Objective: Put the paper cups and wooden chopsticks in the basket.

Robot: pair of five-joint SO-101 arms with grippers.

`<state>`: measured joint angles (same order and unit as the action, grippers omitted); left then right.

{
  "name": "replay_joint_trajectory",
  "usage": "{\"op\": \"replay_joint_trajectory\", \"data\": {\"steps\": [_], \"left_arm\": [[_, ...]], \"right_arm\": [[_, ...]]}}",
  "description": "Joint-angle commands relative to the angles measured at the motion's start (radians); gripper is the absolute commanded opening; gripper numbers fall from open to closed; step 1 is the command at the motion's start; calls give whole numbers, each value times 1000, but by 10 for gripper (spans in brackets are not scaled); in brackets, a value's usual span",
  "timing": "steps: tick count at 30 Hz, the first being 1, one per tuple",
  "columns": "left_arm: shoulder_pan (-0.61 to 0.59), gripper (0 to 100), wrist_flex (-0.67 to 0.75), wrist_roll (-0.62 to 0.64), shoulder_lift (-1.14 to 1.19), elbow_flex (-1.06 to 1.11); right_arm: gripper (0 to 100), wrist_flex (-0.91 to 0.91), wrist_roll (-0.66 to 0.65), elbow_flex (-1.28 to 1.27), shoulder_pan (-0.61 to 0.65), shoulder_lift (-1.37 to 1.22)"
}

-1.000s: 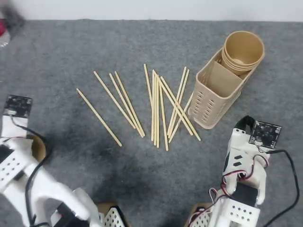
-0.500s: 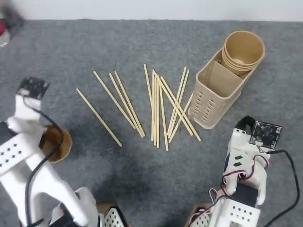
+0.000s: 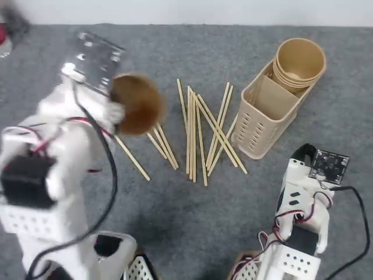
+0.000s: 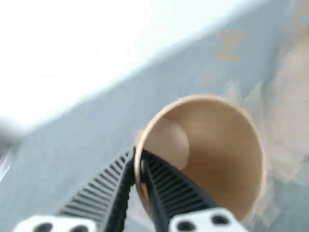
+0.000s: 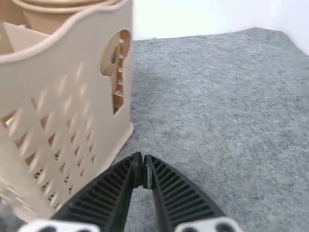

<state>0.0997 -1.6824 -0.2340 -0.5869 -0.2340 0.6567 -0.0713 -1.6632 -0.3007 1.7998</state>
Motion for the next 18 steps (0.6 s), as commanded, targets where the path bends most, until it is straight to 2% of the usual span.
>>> {"op": "replay_joint_trajectory", "data": {"steps": [1, 5, 8, 13, 18], "left_arm": [[258, 10, 285, 158, 57, -64], [282, 10, 485, 321, 229, -88], [330, 10, 572, 334, 376, -191], [436, 10, 591, 341, 669, -515], [462, 10, 589, 433, 1007, -880]], "right_arm": [[9, -1, 12, -17, -13, 16], [9, -1, 8, -18, -13, 16], [9, -1, 8, -18, -13, 16], [9, -1, 8, -18, -13, 16], [9, -16, 6, -18, -15, 15]]}}
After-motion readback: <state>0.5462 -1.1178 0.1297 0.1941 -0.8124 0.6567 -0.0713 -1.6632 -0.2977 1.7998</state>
